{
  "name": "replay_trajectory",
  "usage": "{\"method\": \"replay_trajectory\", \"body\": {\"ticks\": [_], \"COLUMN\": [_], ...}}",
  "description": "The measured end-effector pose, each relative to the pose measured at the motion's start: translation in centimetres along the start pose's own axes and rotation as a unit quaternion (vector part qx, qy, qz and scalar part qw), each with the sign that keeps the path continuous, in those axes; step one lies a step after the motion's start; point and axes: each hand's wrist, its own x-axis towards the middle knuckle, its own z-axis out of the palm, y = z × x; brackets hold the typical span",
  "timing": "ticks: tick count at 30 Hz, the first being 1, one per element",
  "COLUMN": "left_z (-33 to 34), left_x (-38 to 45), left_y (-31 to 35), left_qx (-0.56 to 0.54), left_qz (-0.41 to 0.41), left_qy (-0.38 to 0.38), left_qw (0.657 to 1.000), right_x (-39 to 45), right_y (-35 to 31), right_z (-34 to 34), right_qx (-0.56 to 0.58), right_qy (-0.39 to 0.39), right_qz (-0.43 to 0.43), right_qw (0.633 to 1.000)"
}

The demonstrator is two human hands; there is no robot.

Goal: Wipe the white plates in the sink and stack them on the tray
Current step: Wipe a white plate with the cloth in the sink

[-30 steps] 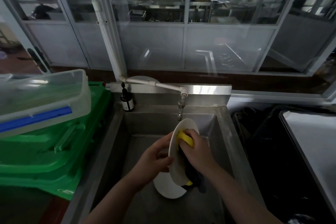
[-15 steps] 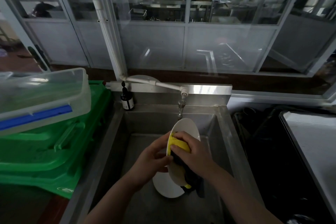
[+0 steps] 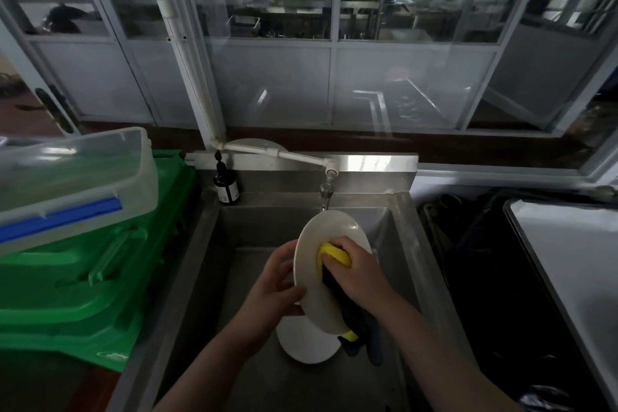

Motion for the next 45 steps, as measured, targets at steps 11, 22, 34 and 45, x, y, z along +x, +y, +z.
{"method": "replay_trajectory", "body": {"ticks": [11,22,34,45], "left_z": [-0.5,0.4,1.6,1.7], "left_x": [0.1,0.0,0.0,-0.1], "left_y": [0.0,-0.2,0.3,0.9], "left_qx": [-0.009,0.004,0.012,0.016], "left_qz": [0.013,0.004,0.022,0.028], "left_qy": [0.048,0.050,0.011,-0.002], "left_qw": [0.999,0.999,1.000,0.999], "right_x": [-0.5,-2.0,-2.9,-1.4], "right_y": [3.3,5.6,4.8,1.3], "right_z": [-1.0,-1.4,-0.8,-0.6], "right_qx": [-0.075,-0.127,-0.002,0.011], "right_qy": [-0.021,-0.061,-0.003,-0.007], "right_qz": [0.080,0.115,0.076,-0.003], "right_qw": [0.994,0.983,0.997,1.000]}}
